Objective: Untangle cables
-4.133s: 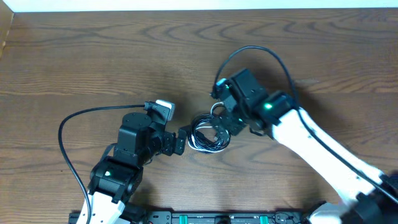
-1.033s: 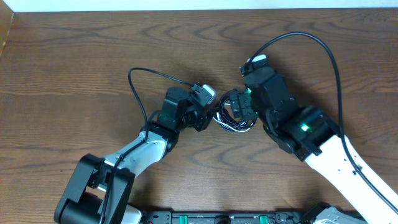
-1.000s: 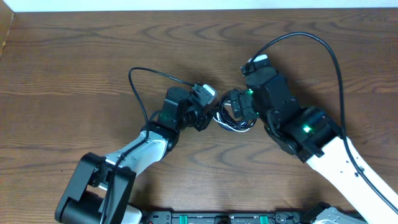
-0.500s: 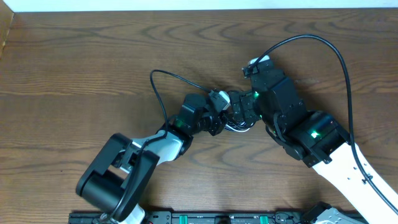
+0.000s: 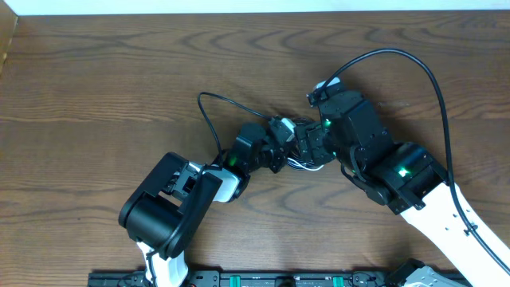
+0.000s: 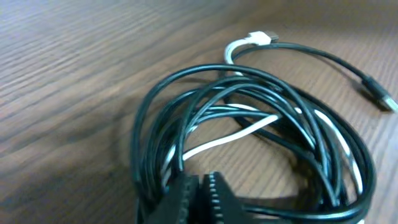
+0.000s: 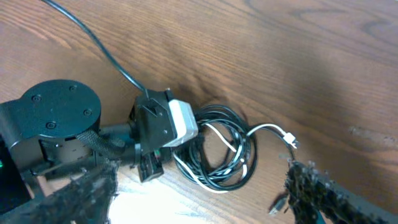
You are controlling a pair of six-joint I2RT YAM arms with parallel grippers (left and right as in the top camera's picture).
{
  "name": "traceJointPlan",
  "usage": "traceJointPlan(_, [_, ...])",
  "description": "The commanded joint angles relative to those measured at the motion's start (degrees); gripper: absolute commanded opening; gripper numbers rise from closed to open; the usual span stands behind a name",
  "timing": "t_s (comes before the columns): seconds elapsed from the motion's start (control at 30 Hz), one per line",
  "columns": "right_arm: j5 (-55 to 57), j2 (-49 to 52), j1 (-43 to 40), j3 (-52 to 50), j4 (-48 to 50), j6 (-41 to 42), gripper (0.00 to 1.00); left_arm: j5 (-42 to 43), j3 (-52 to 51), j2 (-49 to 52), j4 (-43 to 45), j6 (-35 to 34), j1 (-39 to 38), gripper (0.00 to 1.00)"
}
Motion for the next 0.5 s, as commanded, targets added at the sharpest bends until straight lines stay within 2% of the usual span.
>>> traceJointPlan(0.0, [-0.5,-0.4,0.3,0.3,-0.4,-0.6,0.79,0.0,0.6,0.3,1.1,-2.0,0.0,0.08])
traceJointPlan(0.03, [-0.5,-0.4,0.3,0.3,-0.4,-0.6,0.77,0.0,0.6,-0.1,1.7,-2.8,0.0,0.08])
traceJointPlan(0.1, [-0.5,-0.4,0.3,0.3,-0.6,-0.6,0.64,0.0,0.6,-1.4,2.4,-3.4,0.0,0.07])
traceJointPlan(0.27, [3.9,-0.4,0.3,0.3,-1.7,-0.6,0.1,-0.1,0.6,-10.1,0.3,-3.4,0.0,0.07])
traceJointPlan(0.3, [5.2,-0.4,0.2,0.3,-2.0,-0.1,0.03,-0.5,0.6,-12.3,-0.7,-3.4,0.0,0.08])
traceJointPlan(0.33, [7.3,-0.4,0.1,0.3,-2.6,1.3,0.01,-1.5,0.6,-15.3,-2.7,-3.3,0.0,0.08])
traceJointPlan(0.37, [8.8,-0.4,-0.1,0.3,-3.0,2.2,0.01,-3.1,0.6,-18.2,-4.7,-3.3,0.0,0.07])
traceJointPlan(0.4, [9.4,-0.4,-0.3,0.3,-3.3,2.3,0.07,-4.8,0.6,-20.5,-6.6,-3.1,0.0,0.07])
traceJointPlan(0.43, [9.4,-0.4,-0.7,0.3,-3.6,2.3,0.34,-8.0,0.6,-24.3,-10.2,-2.0,0.0,0.08])
traceJointPlan(0.47, [9.4,-0.4,-0.9,0.3,-3.6,2.3,0.53,-9.3,0.6,-26.0,-12.2,-1.1,0.0,0.08])
